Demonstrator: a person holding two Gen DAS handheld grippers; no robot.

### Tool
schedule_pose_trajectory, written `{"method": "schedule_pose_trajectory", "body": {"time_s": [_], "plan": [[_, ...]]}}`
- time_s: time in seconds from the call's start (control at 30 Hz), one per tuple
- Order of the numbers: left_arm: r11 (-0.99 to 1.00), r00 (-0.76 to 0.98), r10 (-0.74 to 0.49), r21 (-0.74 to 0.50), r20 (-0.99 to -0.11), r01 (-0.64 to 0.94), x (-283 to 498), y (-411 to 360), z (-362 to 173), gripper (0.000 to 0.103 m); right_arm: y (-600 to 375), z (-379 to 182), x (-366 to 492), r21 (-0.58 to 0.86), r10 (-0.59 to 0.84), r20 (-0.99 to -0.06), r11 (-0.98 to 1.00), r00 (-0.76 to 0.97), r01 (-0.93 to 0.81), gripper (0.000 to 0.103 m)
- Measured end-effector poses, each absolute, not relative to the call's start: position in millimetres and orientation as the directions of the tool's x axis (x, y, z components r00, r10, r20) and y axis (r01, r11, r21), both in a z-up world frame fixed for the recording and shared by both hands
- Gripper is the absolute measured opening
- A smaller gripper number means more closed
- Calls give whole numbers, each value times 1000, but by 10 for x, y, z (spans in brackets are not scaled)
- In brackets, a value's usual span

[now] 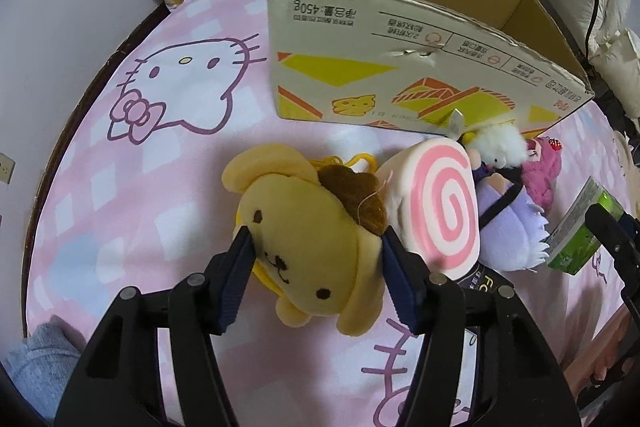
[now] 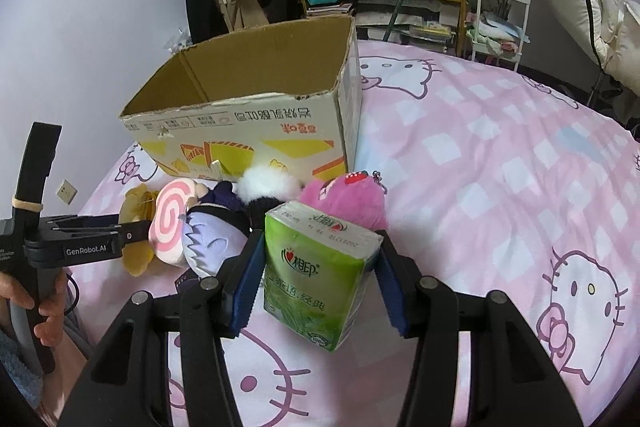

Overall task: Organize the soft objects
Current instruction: 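Lift the yellow plush dog with left gripper while right lifts the tissue pack, then carry the plush dog and tissue pack with both grippers over the cardboard box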

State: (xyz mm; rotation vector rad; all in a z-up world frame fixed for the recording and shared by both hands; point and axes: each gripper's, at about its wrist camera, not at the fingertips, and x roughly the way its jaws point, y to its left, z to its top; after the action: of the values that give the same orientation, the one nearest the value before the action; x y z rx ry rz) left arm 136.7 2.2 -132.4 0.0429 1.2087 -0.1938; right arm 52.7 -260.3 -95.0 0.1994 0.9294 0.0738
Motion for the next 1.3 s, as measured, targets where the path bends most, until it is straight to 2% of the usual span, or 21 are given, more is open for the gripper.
{"method": "schedule_pose_trajectory", "body": {"time_s": [0.13,0.33,0.53,0.8,1.07,1.3], "plan": [[985,353,-120,-67,-928,158,1321,46,-1279,61,-2634,-911,515,203,140,-772,979,620,32,56],[987,390,-107,-50,-915,153,1269,46,-1190,61,-2693,-750,445,205,120,-696,978,708,36,56],[986,493,-123,-49,-861,161,1074,42,-930,61,-2695,-645,402,214,133,-651,977,748,13,56],[973,739,-206,-54,-641,224,588,-23,-244,61,-2575,-391,254,187,162,-540,980,826,-70,56],[987,911,-130,42,-391,158,214,-56,301,62,-2578,-109,181,151,158,-458,984,875,-98,57],[991,955,-109,44,-277,126,282,-69,635,62,-2655,140,337,141,147,-409,985,901,-96,57]]}}
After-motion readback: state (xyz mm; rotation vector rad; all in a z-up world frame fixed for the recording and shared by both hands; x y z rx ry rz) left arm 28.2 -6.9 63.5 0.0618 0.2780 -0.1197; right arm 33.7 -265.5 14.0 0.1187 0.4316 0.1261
